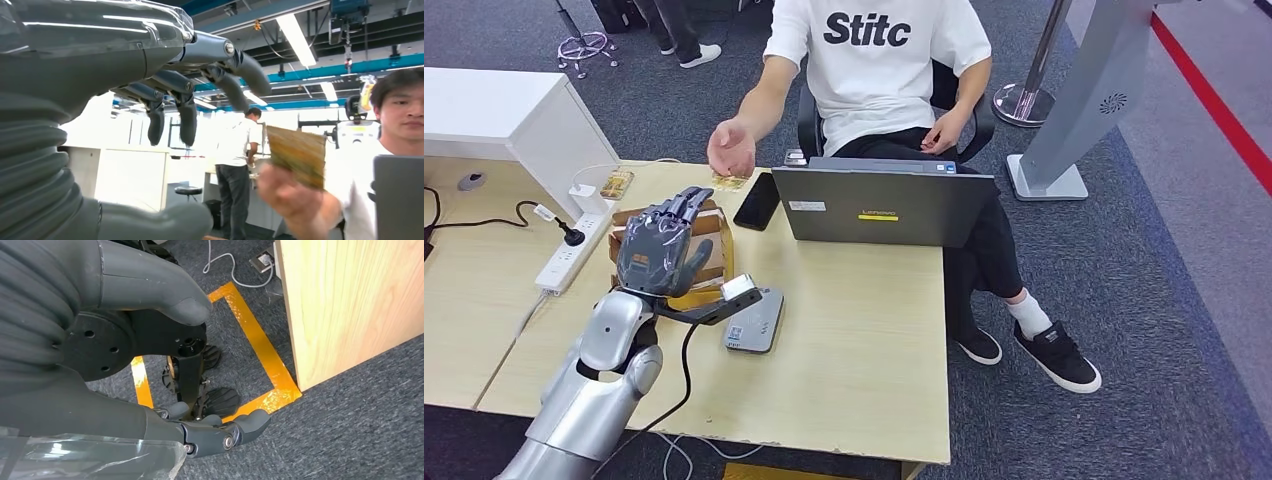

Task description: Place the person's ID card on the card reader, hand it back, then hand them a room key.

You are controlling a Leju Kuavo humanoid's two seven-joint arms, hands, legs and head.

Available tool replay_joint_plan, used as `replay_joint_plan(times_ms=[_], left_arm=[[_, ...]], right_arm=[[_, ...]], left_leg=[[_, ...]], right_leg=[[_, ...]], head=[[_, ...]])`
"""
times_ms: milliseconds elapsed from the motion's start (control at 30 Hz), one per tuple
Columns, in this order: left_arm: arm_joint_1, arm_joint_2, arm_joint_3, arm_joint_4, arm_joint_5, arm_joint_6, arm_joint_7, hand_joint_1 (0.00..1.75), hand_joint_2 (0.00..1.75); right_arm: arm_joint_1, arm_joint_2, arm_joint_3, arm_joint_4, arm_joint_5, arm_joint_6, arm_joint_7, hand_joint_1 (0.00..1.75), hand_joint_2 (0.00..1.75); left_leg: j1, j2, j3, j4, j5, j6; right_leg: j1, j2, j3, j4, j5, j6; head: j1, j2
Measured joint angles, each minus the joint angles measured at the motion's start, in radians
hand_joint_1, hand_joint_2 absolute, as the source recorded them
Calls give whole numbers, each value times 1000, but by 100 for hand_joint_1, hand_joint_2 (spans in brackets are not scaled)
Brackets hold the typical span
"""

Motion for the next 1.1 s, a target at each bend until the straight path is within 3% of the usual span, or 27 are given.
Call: replay_joint_plan(times_ms=[500,1100], left_arm=[[181,-2,3,-42,-2,55,-23,0,175],[187,-4,104,103,33,63,-19,0,175]], right_arm=[[20,6,-4,1,-12,-14,3,0,175],[20,6,-6,1,-9,-14,7,0,175]], left_leg=[[0,0,0,0,0,0],[0,0,0,0,0,0]], right_leg=[[0,0,0,0,0,0],[0,0,0,0,0,0]], head=[[0,0],[0,0]])
